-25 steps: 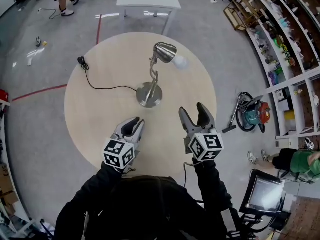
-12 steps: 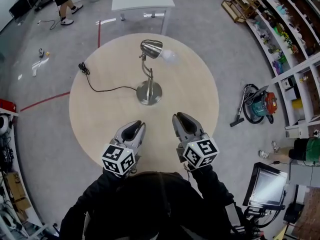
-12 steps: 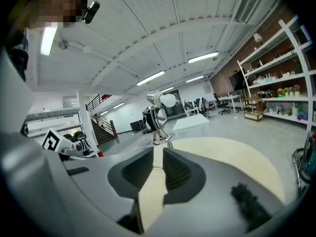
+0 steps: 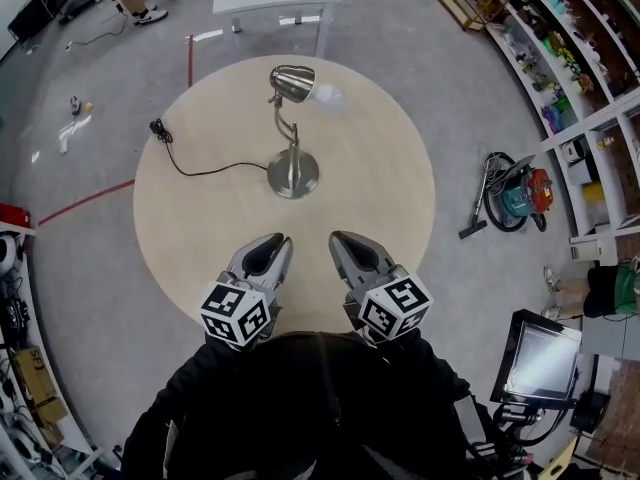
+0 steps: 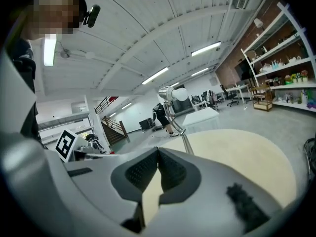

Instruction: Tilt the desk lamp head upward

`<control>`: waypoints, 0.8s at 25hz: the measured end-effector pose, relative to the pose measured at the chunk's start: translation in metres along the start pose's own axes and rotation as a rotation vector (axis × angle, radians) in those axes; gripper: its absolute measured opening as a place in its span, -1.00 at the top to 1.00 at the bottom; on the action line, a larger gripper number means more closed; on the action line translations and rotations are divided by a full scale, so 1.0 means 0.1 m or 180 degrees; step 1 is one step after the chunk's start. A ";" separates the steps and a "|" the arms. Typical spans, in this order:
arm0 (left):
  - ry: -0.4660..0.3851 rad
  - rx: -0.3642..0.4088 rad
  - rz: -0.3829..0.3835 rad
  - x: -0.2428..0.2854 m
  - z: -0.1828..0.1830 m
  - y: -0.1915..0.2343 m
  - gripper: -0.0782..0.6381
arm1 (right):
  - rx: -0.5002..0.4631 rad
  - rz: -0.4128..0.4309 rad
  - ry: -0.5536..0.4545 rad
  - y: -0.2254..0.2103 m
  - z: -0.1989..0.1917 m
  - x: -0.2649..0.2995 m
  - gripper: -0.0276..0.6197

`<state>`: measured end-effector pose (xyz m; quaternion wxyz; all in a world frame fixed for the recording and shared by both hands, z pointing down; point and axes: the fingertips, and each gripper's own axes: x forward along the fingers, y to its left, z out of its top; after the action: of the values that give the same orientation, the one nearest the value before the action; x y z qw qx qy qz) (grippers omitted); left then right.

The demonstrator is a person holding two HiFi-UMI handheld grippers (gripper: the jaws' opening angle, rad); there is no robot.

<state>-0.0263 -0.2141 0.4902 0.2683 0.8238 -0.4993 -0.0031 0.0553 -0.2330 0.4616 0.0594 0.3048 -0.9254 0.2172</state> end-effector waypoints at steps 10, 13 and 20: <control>0.0024 -0.0107 -0.0091 0.03 0.05 -0.06 0.60 | 0.0030 0.0000 -0.0005 -0.02 -0.01 -0.02 0.90; 0.0046 -0.0134 -0.0085 0.04 0.04 -0.04 0.60 | 0.0034 -0.0037 0.0003 -0.05 -0.01 -0.03 0.90; 0.0073 -0.0169 -0.0112 0.05 0.00 -0.05 0.60 | 0.0072 -0.0085 -0.0015 -0.07 -0.01 -0.05 0.90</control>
<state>-0.0198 -0.2166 0.4889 0.2957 0.8250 -0.4814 -0.0117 0.0631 -0.2350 0.4635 0.0567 0.3183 -0.9188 0.2262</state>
